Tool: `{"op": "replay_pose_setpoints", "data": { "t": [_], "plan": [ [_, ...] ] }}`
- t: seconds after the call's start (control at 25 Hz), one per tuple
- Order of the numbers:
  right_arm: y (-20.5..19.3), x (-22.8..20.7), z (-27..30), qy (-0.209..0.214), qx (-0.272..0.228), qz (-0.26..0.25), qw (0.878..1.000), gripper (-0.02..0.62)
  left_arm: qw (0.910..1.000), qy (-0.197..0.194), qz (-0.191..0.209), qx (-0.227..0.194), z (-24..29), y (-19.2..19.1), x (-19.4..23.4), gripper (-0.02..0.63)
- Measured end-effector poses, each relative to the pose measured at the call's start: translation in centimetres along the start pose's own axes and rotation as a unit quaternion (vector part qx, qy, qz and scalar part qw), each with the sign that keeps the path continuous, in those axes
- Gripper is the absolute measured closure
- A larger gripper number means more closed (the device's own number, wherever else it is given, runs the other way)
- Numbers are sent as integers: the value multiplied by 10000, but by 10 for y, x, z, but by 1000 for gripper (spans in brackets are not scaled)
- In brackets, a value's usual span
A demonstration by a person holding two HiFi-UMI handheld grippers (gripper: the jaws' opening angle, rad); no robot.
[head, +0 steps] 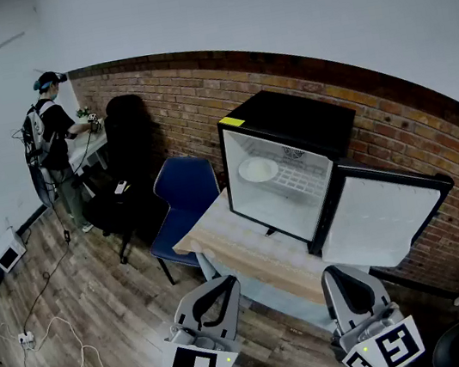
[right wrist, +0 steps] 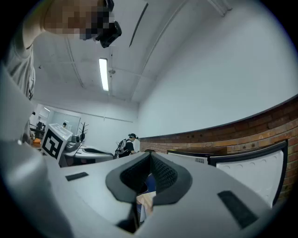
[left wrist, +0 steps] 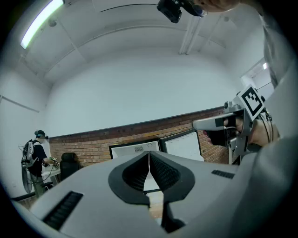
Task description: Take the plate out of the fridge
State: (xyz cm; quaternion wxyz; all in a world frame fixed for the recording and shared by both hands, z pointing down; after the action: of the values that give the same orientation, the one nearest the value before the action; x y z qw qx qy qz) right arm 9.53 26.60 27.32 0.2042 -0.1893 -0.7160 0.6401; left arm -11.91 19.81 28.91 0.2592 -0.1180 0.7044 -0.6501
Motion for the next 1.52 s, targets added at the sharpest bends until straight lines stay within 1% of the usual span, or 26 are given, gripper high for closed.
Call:
{"op": "replay_pose_setpoints", "data": {
  "t": [0.12,0.36,0.72,0.92,1.2,1.32,1.52],
  "plan": [
    [1,-3,-3,-3,-34,9,10000,565,9998,57,-126,106,-1,2,-4,586],
    [0,-3,-9,90,-30,18,10000,565,9999,96,-86,101,-4,2,-11,586],
    [-9,-16,-16,265,32,83,9996,565,9997,207,83,104,2,-3,-27,586],
    [-15,-27,-20,358,40,113,9993,565,9991,340,-71,237,5,-5,-39,586],
    [-24,-43,-21,529,50,152,9985,565,9984,497,-11,267,12,-10,-50,586],
    [-25,-49,-22,574,1,173,9982,565,9977,596,-77,325,14,-8,-54,587],
    [-28,-56,-26,696,-3,167,9974,565,9971,690,-16,331,15,-6,-60,586]
  ]
}}
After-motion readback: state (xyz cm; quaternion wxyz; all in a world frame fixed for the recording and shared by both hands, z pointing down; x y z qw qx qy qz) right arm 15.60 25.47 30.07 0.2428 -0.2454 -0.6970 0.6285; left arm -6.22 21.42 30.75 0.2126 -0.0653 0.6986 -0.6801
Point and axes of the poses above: the fingertips, and each gripper's own axes: z forward along the fingers, x to its left, y out of its top, the point moved 8 cm from there along -z, backward along the fingers, and after that the axes turned 14 degrees about y, right-handed, at the moved point
